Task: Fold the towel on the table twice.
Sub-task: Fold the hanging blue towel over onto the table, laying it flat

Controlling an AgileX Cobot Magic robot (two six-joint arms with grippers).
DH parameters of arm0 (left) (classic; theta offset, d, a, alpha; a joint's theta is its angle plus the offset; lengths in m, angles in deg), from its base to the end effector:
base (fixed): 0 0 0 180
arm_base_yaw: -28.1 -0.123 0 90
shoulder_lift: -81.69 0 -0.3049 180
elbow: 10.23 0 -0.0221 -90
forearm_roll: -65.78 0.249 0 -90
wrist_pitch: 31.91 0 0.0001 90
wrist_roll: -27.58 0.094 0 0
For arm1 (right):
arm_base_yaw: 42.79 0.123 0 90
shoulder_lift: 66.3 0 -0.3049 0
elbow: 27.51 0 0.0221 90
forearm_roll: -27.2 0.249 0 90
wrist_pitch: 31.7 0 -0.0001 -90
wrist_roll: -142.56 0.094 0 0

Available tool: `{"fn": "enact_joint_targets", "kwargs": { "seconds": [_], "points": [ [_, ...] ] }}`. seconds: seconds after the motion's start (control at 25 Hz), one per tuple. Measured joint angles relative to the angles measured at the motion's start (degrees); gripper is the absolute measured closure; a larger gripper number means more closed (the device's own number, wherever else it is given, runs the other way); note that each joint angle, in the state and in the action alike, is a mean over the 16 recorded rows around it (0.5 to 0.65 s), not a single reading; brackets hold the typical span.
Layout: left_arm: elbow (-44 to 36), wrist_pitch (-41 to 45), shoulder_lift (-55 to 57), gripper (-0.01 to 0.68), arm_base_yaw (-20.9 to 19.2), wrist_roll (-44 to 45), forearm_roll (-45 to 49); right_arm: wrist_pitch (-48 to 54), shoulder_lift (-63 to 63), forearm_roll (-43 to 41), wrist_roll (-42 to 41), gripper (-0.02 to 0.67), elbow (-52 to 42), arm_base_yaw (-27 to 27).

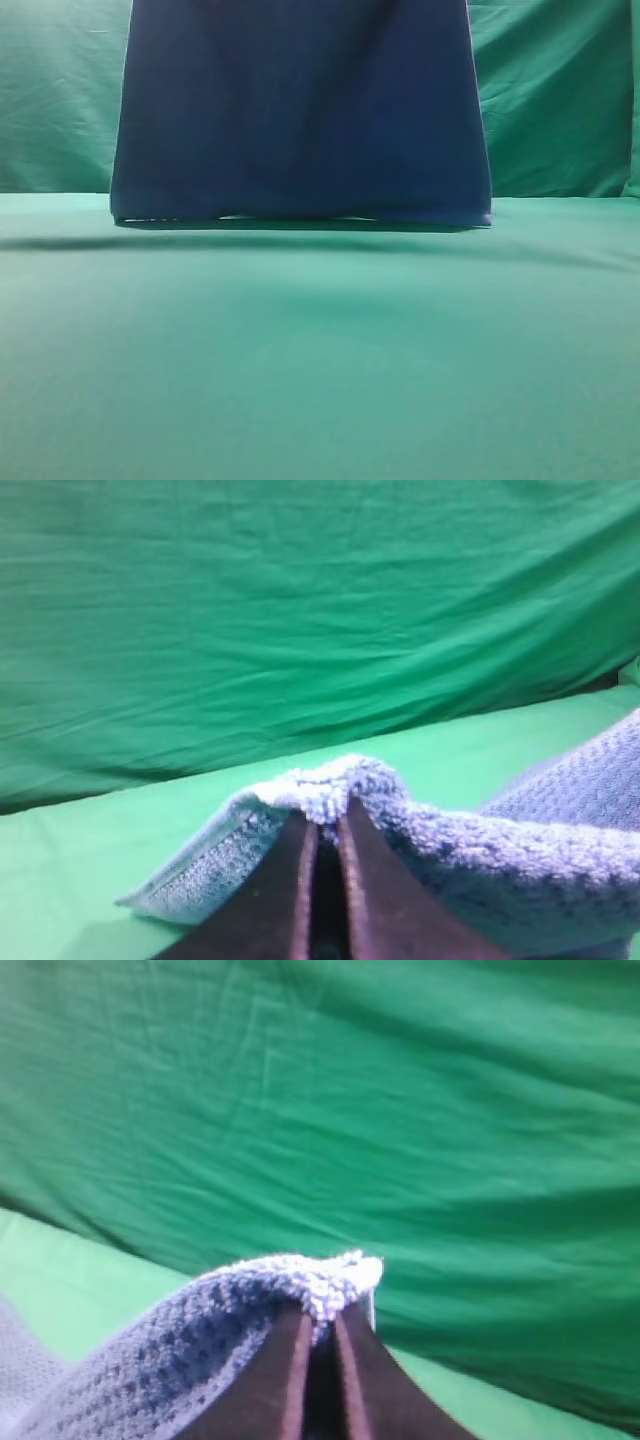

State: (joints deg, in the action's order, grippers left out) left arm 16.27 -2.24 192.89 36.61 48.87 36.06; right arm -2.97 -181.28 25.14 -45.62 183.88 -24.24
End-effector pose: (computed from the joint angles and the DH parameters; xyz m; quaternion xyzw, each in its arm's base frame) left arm 0.4329 -0.0881 0.4195 0.0944 0.8155 -0.1677 0.5459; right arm 0.4372 0.1450 0.4134 -0.2000 0.8061 0.0344 0.5559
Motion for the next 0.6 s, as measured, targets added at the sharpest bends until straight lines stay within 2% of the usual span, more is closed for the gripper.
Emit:
{"fn": "enact_joint_targets", "kwargs": {
  "seconds": [0.28, 0.6],
  "points": [
    [-3.0, 5.1, -2.2, 0.673, 0.0, -4.0, 4.2, 6.4, 4.2, -0.7, 0.1, 0.649, -5.6, 0.0],
    [-14.4, 5.3, -9.5, 0.673, 0.0, -5.8, 4.3, 7.1, 13.9, -1.1, 1.1, 0.649, -18.9, 0.0]
  ]
}}
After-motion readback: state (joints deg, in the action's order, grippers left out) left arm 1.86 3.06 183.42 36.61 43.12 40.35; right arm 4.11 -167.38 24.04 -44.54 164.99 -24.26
